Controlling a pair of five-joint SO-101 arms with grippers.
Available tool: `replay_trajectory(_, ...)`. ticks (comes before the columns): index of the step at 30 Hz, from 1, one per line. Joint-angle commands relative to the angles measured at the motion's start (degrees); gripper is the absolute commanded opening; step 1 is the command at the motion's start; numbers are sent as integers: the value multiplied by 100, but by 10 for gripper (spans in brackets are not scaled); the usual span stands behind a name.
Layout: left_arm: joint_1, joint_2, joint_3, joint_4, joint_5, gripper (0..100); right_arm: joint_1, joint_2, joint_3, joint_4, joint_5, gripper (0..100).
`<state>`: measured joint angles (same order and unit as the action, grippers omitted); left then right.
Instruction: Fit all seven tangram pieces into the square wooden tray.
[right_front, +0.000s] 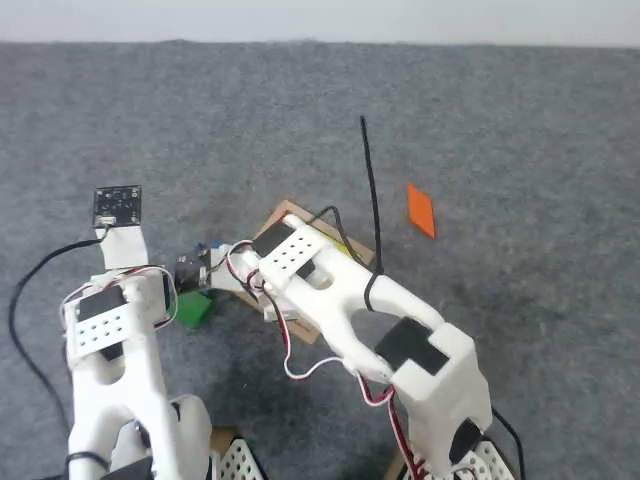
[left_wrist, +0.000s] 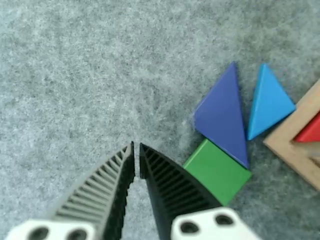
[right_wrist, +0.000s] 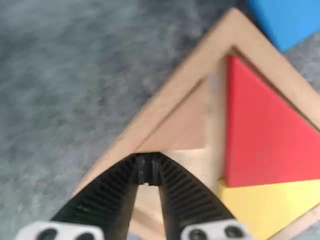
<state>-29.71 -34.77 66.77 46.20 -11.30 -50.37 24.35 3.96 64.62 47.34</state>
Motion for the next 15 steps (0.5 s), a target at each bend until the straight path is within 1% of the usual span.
replay_trajectory(1,-44,-167,-207,-123,26,13,-31,84,-466,-400,-378,20)
replay_trajectory(7,-44,-167,-207,-123,26,13,-136,-101,-941,-391,-932,20)
replay_trajectory(11,-44,-167,-207,-132,35,13,-242,-145,-1046,-400,-967,20)
replay_trajectory(13,-44,-167,-207,-132,35,13,-171,-163,-1046,-347,-958,20)
replay_trajectory(15,-44,-167,-207,-132,35,13,4,-277,-1046,-75,-958,20)
